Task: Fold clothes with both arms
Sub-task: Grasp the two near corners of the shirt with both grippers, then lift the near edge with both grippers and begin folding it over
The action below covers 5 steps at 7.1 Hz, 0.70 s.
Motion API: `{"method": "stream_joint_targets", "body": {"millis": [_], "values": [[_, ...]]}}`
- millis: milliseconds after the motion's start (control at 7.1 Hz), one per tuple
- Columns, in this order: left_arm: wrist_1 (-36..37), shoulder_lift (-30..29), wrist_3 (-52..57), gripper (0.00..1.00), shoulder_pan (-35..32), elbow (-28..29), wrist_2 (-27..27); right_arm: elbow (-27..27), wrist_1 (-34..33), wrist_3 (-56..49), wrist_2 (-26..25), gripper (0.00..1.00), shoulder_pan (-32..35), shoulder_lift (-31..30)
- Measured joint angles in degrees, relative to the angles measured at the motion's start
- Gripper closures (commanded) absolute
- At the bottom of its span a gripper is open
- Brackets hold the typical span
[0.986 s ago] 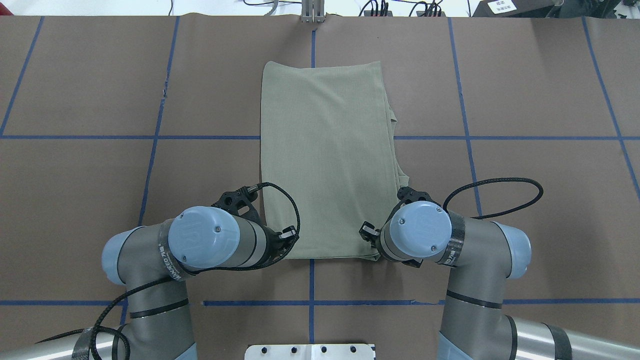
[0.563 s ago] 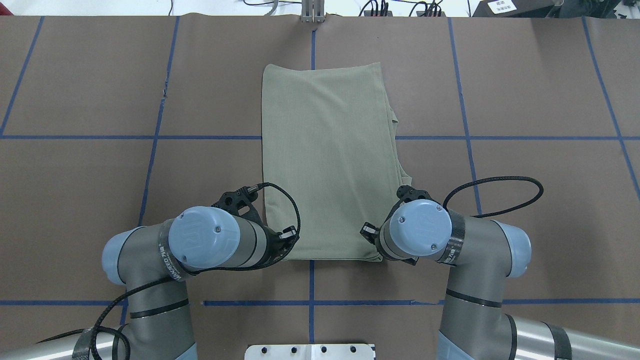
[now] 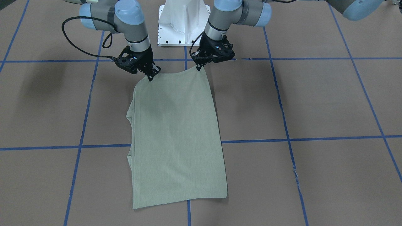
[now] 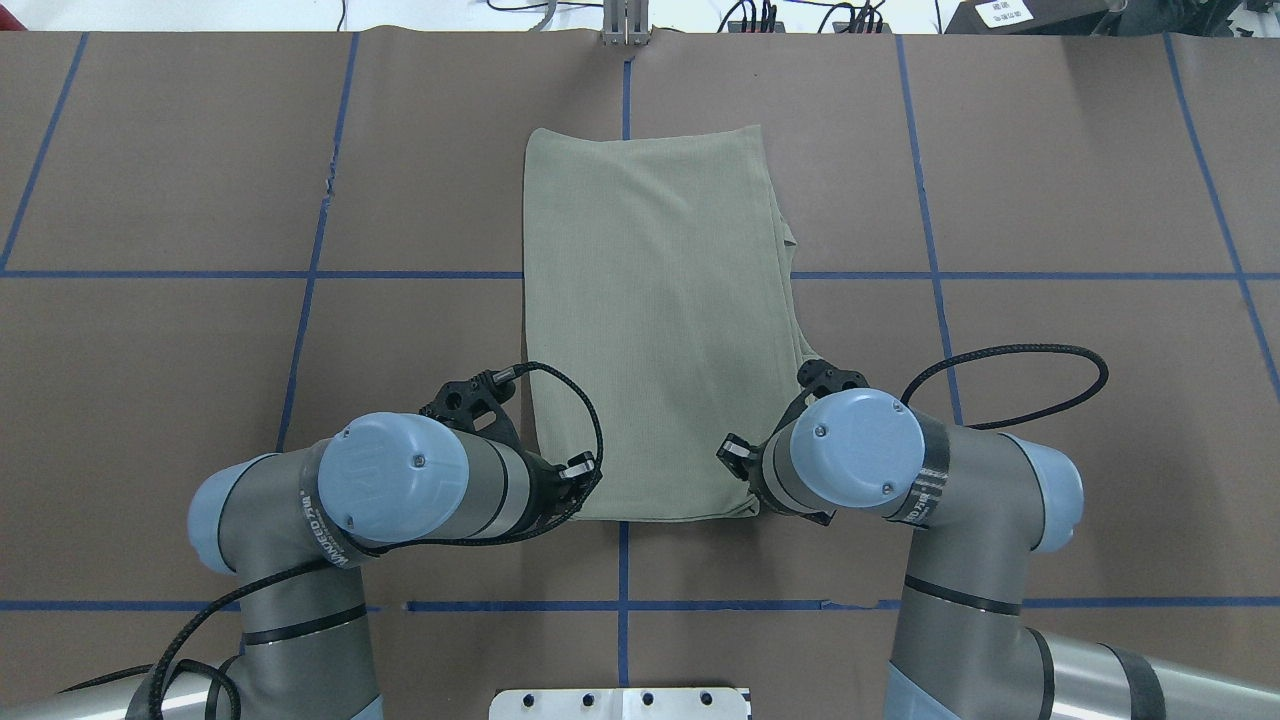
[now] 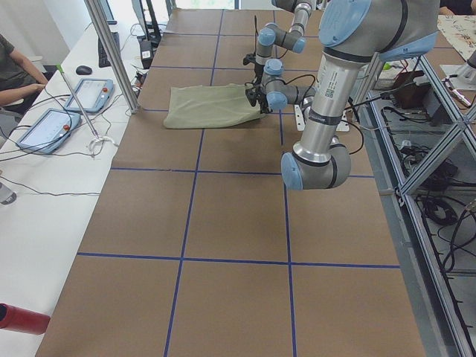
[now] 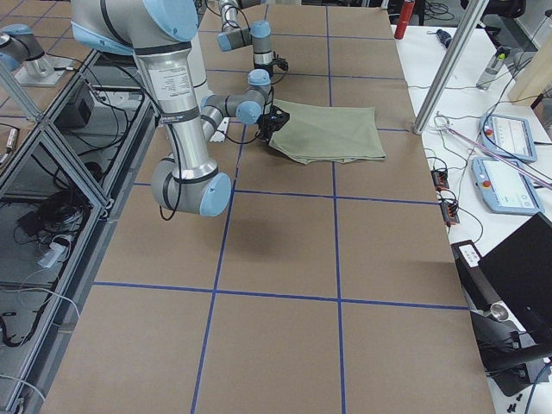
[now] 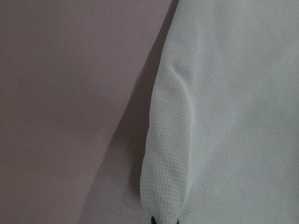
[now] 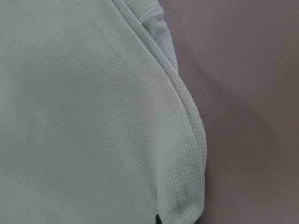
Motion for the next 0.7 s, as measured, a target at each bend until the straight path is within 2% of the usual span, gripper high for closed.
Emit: {"method": "stream_joint_targets", "body": {"millis": [282,704], "values": [[2.46,1.26,-0.89,1.0,2.58,-5.06,0.02,6.35,-0.35,0.12,2.17,1.0,-1.03,-1.76],[12.6,2.33,-4.64,1.0,8.47,-15.07,0.14,15.33,-0.52,2.03,8.17,1.0,-4.54,-5.5]]}}
